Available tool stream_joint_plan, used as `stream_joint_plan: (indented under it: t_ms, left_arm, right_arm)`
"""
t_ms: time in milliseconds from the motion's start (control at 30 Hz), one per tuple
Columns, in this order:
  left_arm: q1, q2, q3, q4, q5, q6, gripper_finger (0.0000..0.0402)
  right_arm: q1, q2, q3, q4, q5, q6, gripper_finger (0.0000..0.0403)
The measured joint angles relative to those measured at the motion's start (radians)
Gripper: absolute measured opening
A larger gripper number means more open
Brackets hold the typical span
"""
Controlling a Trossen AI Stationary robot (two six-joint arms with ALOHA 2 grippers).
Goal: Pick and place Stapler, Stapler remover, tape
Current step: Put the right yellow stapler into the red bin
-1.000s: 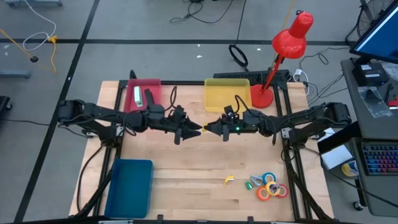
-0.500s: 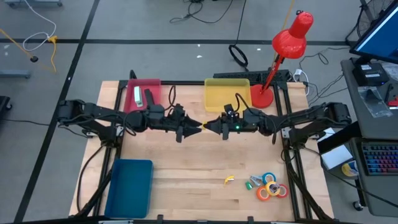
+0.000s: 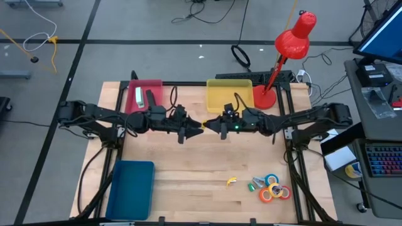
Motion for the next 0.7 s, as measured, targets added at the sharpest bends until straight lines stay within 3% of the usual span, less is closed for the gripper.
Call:
stream_joint_plan:
  t_ms: [233,533,700]
  left_arm:
    - [-0.010,-0.001,-0.001,-0.024,0.003,-0.008,0.0216]
    - [-0.013,-0.001,0.001,-0.047,0.006,-0.012,0.0215]
    - [0.004,-0.001,0.001,-0.053,0.049,-0.012,0.0172]
  right_arm:
    - [-0.016,0.077,0.066,0.020,-0.088,0.006,0.0043]
    - [-0.021,0.076,0.067,-0.004,-0.088,0.012,0.0043]
    - [-0.021,0.076,0.067,-0.005,-0.088,0.016,0.0043]
